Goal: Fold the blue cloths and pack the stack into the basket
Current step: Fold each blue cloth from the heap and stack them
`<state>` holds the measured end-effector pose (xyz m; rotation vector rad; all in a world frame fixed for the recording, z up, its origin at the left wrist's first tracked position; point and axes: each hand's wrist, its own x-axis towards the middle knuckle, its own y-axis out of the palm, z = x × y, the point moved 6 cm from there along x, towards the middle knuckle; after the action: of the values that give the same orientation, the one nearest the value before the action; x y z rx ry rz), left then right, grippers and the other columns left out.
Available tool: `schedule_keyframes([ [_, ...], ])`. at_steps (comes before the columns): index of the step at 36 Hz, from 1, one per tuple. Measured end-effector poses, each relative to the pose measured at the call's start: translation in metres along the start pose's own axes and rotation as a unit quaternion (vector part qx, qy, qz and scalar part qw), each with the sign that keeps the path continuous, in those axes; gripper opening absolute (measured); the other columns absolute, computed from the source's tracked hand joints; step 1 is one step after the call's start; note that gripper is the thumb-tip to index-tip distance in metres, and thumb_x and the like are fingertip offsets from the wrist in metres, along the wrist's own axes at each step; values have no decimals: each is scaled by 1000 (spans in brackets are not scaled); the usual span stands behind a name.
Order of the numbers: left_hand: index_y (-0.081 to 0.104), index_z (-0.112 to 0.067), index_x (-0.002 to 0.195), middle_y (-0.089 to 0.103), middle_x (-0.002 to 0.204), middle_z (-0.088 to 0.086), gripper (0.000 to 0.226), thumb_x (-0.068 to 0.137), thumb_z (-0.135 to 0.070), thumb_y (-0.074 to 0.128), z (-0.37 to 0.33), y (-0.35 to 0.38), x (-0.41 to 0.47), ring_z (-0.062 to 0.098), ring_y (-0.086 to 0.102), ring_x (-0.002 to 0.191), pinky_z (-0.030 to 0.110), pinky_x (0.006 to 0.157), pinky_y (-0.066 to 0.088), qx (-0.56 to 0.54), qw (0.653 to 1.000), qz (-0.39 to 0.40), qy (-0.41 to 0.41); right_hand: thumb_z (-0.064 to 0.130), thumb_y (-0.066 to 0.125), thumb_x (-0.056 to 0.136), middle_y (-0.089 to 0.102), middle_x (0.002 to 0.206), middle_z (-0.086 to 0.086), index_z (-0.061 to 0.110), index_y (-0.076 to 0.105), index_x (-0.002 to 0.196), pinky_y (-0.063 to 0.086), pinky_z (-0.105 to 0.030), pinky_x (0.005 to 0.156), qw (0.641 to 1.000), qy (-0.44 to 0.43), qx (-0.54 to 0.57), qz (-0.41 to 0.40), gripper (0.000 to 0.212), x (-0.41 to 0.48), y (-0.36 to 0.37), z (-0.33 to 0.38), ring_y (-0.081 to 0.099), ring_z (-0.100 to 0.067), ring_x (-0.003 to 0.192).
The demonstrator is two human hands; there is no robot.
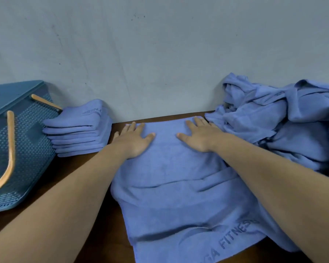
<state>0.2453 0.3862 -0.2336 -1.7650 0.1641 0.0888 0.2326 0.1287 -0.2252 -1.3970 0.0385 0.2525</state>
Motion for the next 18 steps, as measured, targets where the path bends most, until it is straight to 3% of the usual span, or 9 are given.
schedule_keyframes([
  [5,8,-36,169,-1,178,-6,85,97,-82,20,4,-2,22,18,-3,164,54,130,3,-8,999,-31,-8,88,17,93,-9,177,2,34,0,169,-2,-47,131,1000,4,-10,-12,95,33,-3,-6,-12,-19,163],
  [8,30,-25,164,26,173,2,78,102,-73,26,8,-8,32,28,25,158,56,126,21,-45,995,-92,-1,85,19,95,-7,177,1,35,6,169,2,-48,131,999,2,0,-43,90,39,-5,-7,-6,-22,163],
  [10,43,-18,155,45,161,8,68,106,-63,32,12,-16,33,33,45,144,51,115,38,-95,984,-153,5,76,24,102,-1,177,-5,28,13,169,11,-50,130,996,-11,-11,-89,83,36,-14,-4,5,-27,162],
  [12,51,-16,148,56,148,9,55,110,-53,35,13,-22,25,33,56,129,42,97,45,-128,972,-199,10,66,28,107,11,176,-9,21,23,167,23,-52,127,991,-35,-23,-130,75,28,-23,0,18,-30,160],
  [15,61,-20,124,66,119,1,39,110,-48,37,8,-32,-2,24,60,102,37,81,43,-160,960,-226,30,59,34,109,33,168,-7,19,39,159,37,-49,119,988,-52,26,-143,65,8,-35,0,37,-29,150],
  [18,62,-25,105,65,96,-9,25,110,-42,45,-3,-40,-45,17,61,93,31,77,39,-198,947,-242,78,53,45,108,51,153,-3,20,53,149,42,-43,113,981,-71,85,-156,53,-32,-44,1,52,-26,136],
])
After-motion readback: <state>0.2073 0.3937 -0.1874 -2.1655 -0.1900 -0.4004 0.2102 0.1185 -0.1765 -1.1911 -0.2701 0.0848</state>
